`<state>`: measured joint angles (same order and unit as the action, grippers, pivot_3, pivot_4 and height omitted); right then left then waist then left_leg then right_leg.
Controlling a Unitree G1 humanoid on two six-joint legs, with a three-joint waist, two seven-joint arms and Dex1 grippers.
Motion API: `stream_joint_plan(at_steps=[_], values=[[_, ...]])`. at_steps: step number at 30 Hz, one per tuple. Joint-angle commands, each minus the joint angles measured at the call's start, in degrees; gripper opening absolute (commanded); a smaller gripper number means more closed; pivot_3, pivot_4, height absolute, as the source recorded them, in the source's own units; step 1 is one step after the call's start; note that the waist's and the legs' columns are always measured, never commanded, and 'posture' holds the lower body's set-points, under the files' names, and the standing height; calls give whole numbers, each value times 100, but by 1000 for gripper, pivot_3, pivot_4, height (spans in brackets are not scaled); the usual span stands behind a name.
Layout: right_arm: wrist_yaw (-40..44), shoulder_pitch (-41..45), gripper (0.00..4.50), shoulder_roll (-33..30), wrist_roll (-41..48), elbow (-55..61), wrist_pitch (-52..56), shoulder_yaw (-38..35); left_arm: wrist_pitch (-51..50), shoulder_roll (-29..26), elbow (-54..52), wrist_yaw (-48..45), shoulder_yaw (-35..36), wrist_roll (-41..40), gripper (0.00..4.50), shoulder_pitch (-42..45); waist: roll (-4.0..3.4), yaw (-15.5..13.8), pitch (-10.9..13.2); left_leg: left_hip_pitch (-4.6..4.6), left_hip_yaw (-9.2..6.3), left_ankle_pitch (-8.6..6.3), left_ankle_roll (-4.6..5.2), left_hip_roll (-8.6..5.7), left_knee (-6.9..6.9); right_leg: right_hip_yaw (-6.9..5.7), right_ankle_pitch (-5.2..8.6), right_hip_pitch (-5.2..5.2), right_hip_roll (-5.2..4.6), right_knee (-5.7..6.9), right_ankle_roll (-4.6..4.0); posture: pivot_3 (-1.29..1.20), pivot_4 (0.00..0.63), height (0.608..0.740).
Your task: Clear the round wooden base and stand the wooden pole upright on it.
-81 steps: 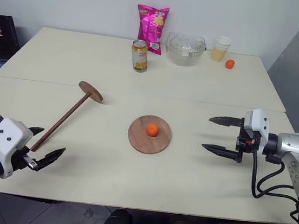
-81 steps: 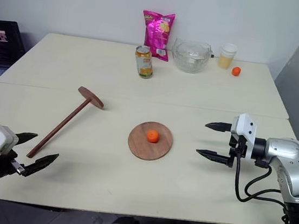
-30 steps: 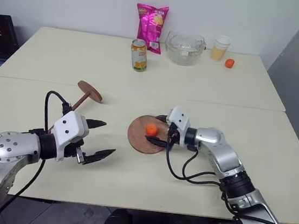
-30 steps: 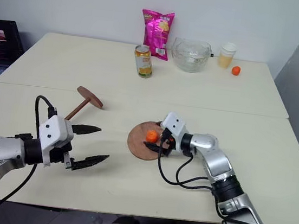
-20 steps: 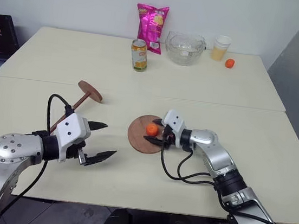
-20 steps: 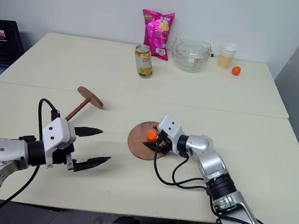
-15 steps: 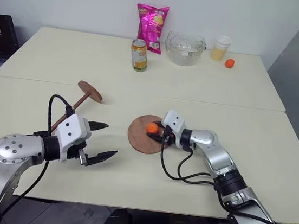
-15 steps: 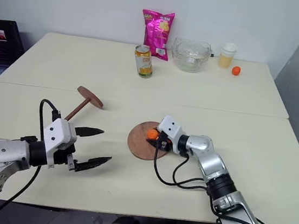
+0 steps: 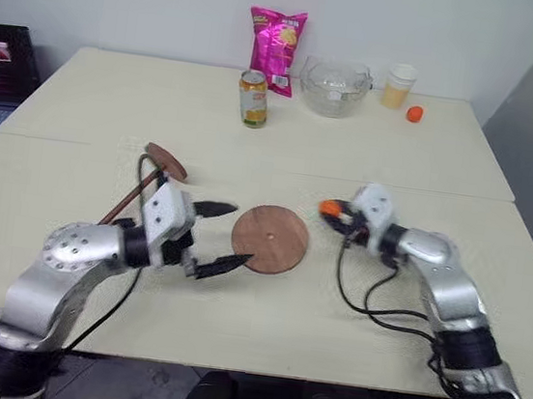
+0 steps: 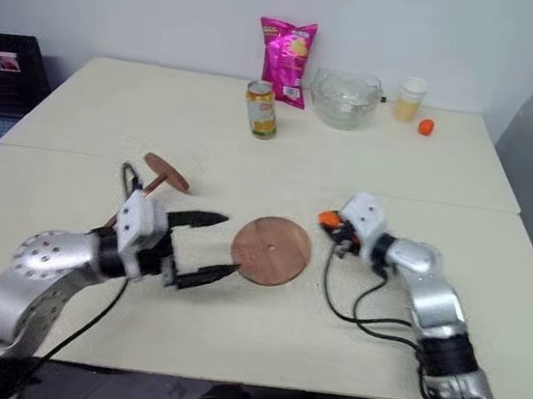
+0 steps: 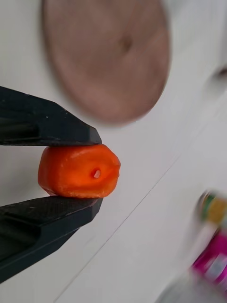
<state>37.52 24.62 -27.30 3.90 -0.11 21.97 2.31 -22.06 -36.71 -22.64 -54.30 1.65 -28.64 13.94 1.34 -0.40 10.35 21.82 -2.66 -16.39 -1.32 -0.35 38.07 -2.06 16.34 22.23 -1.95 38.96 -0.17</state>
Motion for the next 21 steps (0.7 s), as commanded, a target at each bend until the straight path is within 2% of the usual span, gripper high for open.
stream_joint_plan(at_steps=[1,7,11,13,14,21], values=[[-646,-140,990,-81,-73,44,244,-536,-51,295,205,31,-294,-48,4500,478,-3,62,-2,-3,5,0,0,0,0,4,0,0,0,2,0,0,150,740],[-1817,-322,987,149,-98,-779,342,-1244,8,889,814,129,-784,203,4500,1312,-4,68,-2,-7,1,1,0,7,-1,2,0,-2,10,6,0,0,150,740],[-1986,-347,987,259,39,-824,433,-1399,165,971,803,177,-966,479,4500,1386,-5,76,-2,-6,18,9,-13,4,1,18,0,-1,8,2,1,0,150,740],[-1983,-382,1670,304,163,-770,486,-1475,273,958,790,95,-1024,549,4500,1366,-5,67,-2,-5,19,11,-17,4,1,19,0,-1,7,0,1,0,150,740],[-1984,-394,1794,314,206,-745,505,-1495,321,952,791,59,-1039,573,4500,1357,-5,63,-2,-5,18,11,-17,4,1,18,0,0,7,0,1,0,150,740],[-2000,-489,3600,293,426,-271,454,-1639,170,936,737,312,-730,491,4500,1258,-5,62,-2,-5,17,2,-1,4,1,17,0,0,7,1,1,0,150,740]])
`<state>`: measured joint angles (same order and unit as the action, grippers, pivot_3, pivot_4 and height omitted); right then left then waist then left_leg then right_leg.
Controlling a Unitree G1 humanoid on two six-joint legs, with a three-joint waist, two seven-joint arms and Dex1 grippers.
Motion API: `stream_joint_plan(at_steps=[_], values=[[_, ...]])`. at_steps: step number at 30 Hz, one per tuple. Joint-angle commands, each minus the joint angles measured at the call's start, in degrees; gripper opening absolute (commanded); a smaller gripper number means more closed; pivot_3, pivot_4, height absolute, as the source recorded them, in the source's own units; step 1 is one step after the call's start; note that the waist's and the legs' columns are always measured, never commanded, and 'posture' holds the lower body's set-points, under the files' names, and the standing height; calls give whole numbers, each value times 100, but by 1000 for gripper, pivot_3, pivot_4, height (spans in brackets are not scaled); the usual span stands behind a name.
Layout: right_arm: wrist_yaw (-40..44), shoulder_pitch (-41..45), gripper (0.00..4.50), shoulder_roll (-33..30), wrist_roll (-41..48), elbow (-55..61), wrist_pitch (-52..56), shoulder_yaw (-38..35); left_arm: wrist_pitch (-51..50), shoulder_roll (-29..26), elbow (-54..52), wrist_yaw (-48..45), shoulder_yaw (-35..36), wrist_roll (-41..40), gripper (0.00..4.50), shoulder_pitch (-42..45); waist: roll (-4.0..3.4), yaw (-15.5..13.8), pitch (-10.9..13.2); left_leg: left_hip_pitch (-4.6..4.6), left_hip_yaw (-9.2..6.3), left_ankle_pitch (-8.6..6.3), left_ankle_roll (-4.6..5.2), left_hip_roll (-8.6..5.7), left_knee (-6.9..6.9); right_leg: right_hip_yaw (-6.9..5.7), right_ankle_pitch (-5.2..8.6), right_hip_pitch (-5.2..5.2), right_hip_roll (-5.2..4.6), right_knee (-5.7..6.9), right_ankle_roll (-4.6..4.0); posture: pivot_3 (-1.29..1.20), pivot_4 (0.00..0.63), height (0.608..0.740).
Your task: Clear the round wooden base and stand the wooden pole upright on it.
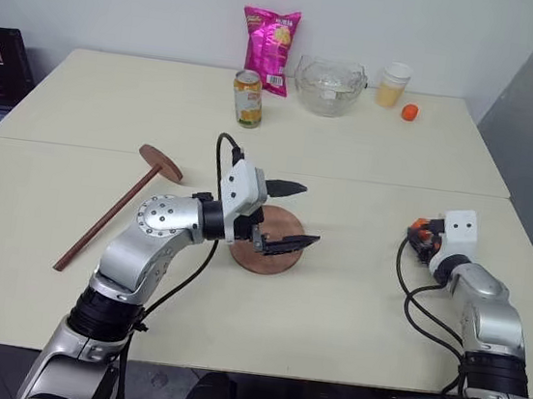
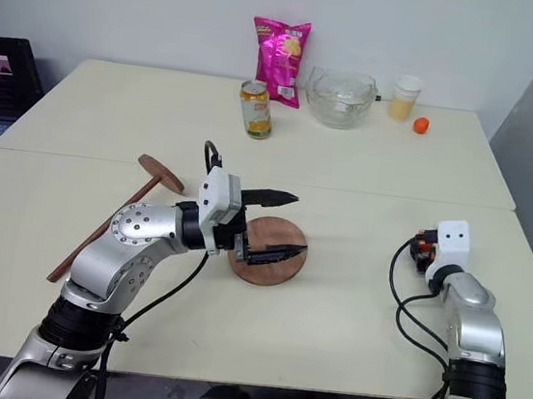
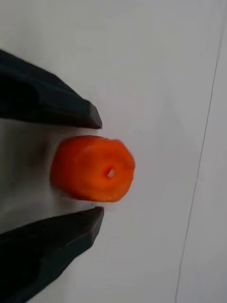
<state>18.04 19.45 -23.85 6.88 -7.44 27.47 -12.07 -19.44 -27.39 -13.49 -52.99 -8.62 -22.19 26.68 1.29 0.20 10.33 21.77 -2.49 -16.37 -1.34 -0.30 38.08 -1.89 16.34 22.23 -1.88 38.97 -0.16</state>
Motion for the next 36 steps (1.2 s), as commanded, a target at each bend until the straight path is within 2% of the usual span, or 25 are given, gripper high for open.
stream_joint_plan(at_steps=[1,2,5,8,12,14,17,20,24,27,32,36], values=[[-50,6,3733,-97,109,577,-159,-204,-222,-15,-250,203,414,-307,4500,-43,0,6,0,0,0,0,0,0,0,1,0,1,0,0,0,0,150,740],[-54,-14,4052,-127,100,700,-216,-212,-317,-30,-318,301,530,-374,4500,-90,0,8,0,0,0,0,0,0,0,0,0,1,0,0,0,0,150,740],[79,-135,4428,-331,-9,1124,-469,-119,-719,-204,-591,574,836,-518,4500,-297,-3,16,2,-1,-3,0,1,2,-1,-2,0,2,2,2,0,0,150,740],[554,-232,4428,-557,116,1527,-786,32,-1487,-760,-922,823,924,-373,4500,-487,-3,14,2,3,-6,-1,1,2,-1,-4,1,3,2,0,1,0,150,740],[1615,-329,4428,-842,726,2235,-983,245,-1784,-1372,-1229,812,1422,-503,4500,-711,-3,23,4,0,-8,-1,2,1,-2,-5,1,2,3,0,2,0,150,740],[2159,-359,4428,-956,1090,2538,-1003,367,-1938,-1586,-1179,940,1742,-505,4500,-674,-3,17,5,-1,-10,-1,2,3,-2,-7,1,1,4,0,2,0,150,740],[2902,-360,4428,-1190,1498,2902,-795,743,-2104,-2244,-875,1213,2024,12,4500,-585,-2,18,5,0,-22,-1,2,4,-3,-15,2,0,5,-2,1,0,150,740],[3373,-235,4428,-1253,1770,3108,-689,1133,-2359,-2933,-286,906,2118,48,4500,-408,-2,9,5,-1,-25,-2,3,3,-2,-19,2,-2,7,-2,2,0,150,740],[3686,16,4428,-1155,1953,3184,-576,1574,-2393,-3828,410,180,1784,227,4500,-315,2,18,9,0,-24,-2,3,2,-5,-19,3,2,7,-5,1,0,150,740],[3808,199,4428,-1020,1968,3191,-520,1928,-2398,-4163,1061,-269,1287,416,4500,35,3,19,10,1,-23,-2,3,1,-6,-21,3,4,7,-4,1,0,150,740],[3929,319,4428,-832,1855,3155,-661,2372,-2138,-4117,2256,-593,392,1116,4500,973,7,-17,11,7,-28,-2,3,0,-2,-29,4,5,15,-3,1,0,150,740],[3888,349,4428,-650,1663,3094,-811,2673,-2200,-3796,3266,-908,-190,1505,4500,1756,10,-4,11,11,-24,-2,4,-2,-1,-25,5,7,23,-4,3,0,150,740]])
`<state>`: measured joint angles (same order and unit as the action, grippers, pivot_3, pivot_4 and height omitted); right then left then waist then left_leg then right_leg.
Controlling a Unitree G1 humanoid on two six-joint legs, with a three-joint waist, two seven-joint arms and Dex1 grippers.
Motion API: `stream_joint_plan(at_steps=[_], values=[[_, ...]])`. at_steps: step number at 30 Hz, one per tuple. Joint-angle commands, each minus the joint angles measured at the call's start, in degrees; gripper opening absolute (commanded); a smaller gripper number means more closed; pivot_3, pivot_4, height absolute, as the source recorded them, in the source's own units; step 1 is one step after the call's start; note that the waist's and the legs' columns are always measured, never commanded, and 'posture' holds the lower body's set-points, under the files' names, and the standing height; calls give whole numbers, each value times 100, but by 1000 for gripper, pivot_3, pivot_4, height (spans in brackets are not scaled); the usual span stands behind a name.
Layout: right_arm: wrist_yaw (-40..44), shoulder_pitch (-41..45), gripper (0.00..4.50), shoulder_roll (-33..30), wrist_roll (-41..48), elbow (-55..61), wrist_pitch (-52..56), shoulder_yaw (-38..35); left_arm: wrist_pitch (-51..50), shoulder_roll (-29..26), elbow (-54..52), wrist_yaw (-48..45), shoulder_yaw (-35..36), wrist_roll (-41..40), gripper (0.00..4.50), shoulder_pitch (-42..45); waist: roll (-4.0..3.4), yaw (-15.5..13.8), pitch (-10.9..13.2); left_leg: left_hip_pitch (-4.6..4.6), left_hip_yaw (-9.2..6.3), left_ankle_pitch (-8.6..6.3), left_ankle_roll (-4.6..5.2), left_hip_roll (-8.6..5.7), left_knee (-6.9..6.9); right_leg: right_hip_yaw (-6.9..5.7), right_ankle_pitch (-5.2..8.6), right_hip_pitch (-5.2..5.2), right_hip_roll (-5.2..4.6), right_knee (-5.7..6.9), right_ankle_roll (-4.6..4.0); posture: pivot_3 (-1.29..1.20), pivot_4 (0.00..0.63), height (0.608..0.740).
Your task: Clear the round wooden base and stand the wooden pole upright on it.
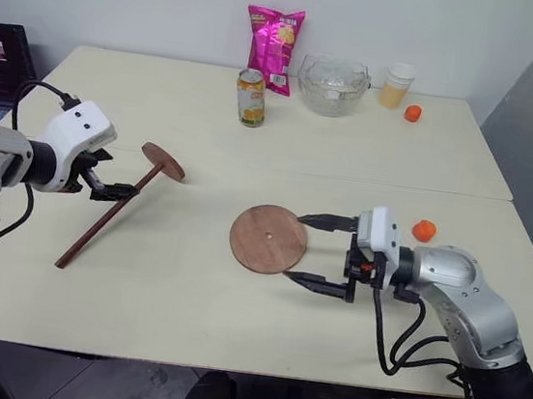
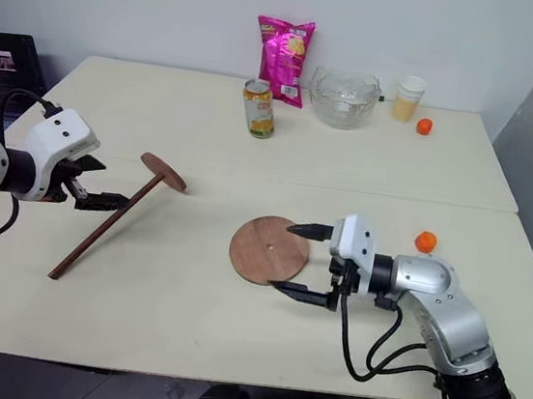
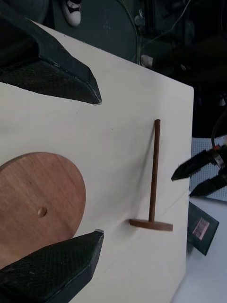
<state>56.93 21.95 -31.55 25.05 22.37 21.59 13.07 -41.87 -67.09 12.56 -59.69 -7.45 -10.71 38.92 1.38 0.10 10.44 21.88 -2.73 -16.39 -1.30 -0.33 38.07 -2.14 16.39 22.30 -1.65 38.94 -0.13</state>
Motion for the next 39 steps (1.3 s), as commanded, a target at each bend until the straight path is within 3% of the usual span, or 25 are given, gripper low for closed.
stream_joint_plan(at_steps=[1,10,37,39], values=[[-22,70,4428,171,-199,113,-261,204,90,282,915,-282,-429,476,4500,693,0,4,0,1,1,0,0,0,0,2,0,1,0,1,1,0,150,740],[6,27,4428,319,-366,-1,-416,288,205,864,2353,-512,-857,1120,4500,1507,4,23,0,1,-4,1,-2,6,3,0,0,4,-5,4,0,0,150,740],[111,352,4428,335,-262,114,-159,269,759,1620,4435,-837,-1105,2159,4500,2258,7,39,-1,2,-8,1,-2,4,7,-3,0,4,-11,6,0,0,150,740],[95,348,4500,325,-260,160,-130,264,912,1688,4621,-727,-1098,2233,4114,2300,8,37,-2,2,-8,1,-2,4,8,-3,0,4,-11,7,0,0,150,740]])
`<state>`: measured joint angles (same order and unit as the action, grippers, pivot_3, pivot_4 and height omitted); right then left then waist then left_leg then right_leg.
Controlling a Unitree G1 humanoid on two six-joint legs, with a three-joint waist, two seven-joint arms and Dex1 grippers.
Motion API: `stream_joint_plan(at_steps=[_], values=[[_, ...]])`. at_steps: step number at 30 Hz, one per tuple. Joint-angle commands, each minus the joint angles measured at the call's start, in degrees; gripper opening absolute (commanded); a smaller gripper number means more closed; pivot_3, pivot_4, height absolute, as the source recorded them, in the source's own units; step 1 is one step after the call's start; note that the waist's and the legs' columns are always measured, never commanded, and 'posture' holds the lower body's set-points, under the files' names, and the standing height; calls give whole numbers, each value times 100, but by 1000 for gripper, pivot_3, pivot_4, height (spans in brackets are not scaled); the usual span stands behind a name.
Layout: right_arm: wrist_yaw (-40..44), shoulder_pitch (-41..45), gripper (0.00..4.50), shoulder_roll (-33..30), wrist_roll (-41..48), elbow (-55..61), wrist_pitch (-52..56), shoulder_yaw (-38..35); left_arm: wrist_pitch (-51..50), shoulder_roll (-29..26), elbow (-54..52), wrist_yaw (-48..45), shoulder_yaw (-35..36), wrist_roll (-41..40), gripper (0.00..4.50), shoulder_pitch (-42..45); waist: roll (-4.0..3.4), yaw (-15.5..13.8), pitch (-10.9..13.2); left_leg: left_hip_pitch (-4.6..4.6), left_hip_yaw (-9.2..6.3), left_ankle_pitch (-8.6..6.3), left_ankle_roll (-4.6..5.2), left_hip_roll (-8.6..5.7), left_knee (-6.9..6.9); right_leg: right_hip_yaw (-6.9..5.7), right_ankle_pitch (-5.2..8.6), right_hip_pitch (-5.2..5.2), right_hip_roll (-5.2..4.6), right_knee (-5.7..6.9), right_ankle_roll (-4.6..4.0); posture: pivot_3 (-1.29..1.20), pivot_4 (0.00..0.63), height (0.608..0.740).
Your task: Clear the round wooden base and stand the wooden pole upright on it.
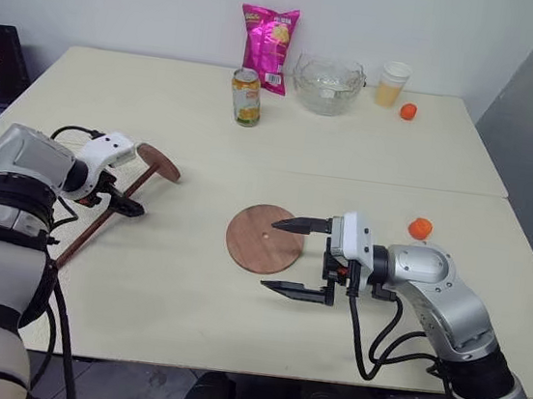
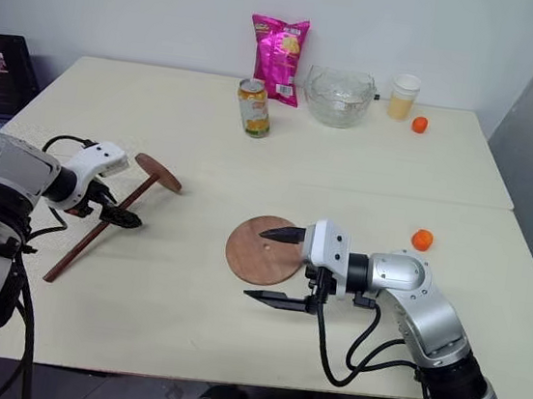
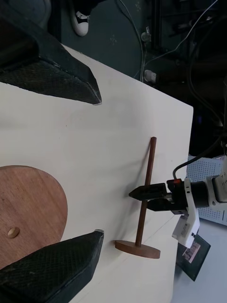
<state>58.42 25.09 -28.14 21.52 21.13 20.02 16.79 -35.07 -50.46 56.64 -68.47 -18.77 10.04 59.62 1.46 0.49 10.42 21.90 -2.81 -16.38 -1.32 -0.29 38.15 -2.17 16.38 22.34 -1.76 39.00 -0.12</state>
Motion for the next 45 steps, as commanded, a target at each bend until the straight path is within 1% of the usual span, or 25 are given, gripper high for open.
stream_joint_plan(at_steps=[1,4,6,11,19,24,26,29,33,36,38,40,43,45], values=[[-58,35,4500,-25,91,303,43,-113,289,58,309,202,51,178,4012,262,1,-1,-1,0,0,0,0,0,0,0,0,0,0,0,0,0,150,740],[-71,32,4500,-84,67,355,94,-135,375,110,495,222,91,206,3301,350,1,-1,-1,1,0,0,0,0,1,0,0,0,-1,0,0,0,150,740],[-93,30,4500,-109,57,376,110,-138,398,123,565,191,103,219,2970,381,2,0,-1,1,1,0,0,-1,2,0,0,0,-2,0,0,0,150,740],[-136,47,4500,-154,17,357,44,-155,262,120,486,-12,110,210,1759,355,2,1,-1,1,0,0,0,-1,2,0,0,0,-1,1,0,0,150,740],[-103,77,4500,-135,4,242,-49,-123,203,-7,301,-130,152,214,298,190,2,4,-1,1,0,0,0,-1,2,0,0,0,-1,1,0,0,150,740],[-83,94,4500,-151,3,204,-67,-137,215,-94,110,-145,288,117,276,188,2,4,-1,1,0,0,0,0,2,0,0,0,-1,2,0,0,150,740],[-79,101,4500,-166,10,207,-57,-153,381,-165,-32,-124,342,95,276,149,2,4,-1,1,-1,0,0,0,2,-1,0,0,-2,1,0,0,150,740],[-68,96,4500,-282,39,262,-2,-256,370,-238,-657,-31,860,-337,276,36,2,4,-1,2,-2,0,-1,0,3,-1,0,0,-2,1,0,0,150,740],[-76,-13,4500,-484,154,405,86,-455,77,-101,-2185,321,1797,-1078,275,-418,3,-3,-1,5,-3,2,-4,0,6,-1,0,0,-13,1,0,0,150,740],[-142,-139,4500,-657,320,566,268,-727,-202,478,-3999,1038,2819,-1850,275,-1131,2,-31,-1,10,-3,12,-22,-3,12,-1,-1,-3,-20,-2,0,0,150,740],[-181,-218,4500,-766,431,668,404,-892,-395,943,-5090,1513,3297,-2253,275,-1562,2,-37,-1,12,-3,13,-25,-4,23,-2,0,-5,-27,0,1,0,150,740],[-207,-286,4500,-855,531,737,501,-1039,-320,1304,-5811,1943,3501,-2413,274,-1858,2,-38,-1,15,2,12,-26,-5,37,1,-2,-6,-30,0,4,0,150,740],[-380,-412,4500,-1054,602,888,731,-1340,-250,2225,-6832,2980,3785,-2717,274,-2094,5,-48,-1,22,2,11,-24,-6,56,2,-7,-9,-28,5,11,0,150,740],[-451,-482,4500,-1160,592,948,803,-1468,-286,2480,-7215,3225,3747,-2856,274,-2220,6,-46,-1,22,2,9,-22,-6,59,2,-10,-10,-26,4,16,0,150,740]])
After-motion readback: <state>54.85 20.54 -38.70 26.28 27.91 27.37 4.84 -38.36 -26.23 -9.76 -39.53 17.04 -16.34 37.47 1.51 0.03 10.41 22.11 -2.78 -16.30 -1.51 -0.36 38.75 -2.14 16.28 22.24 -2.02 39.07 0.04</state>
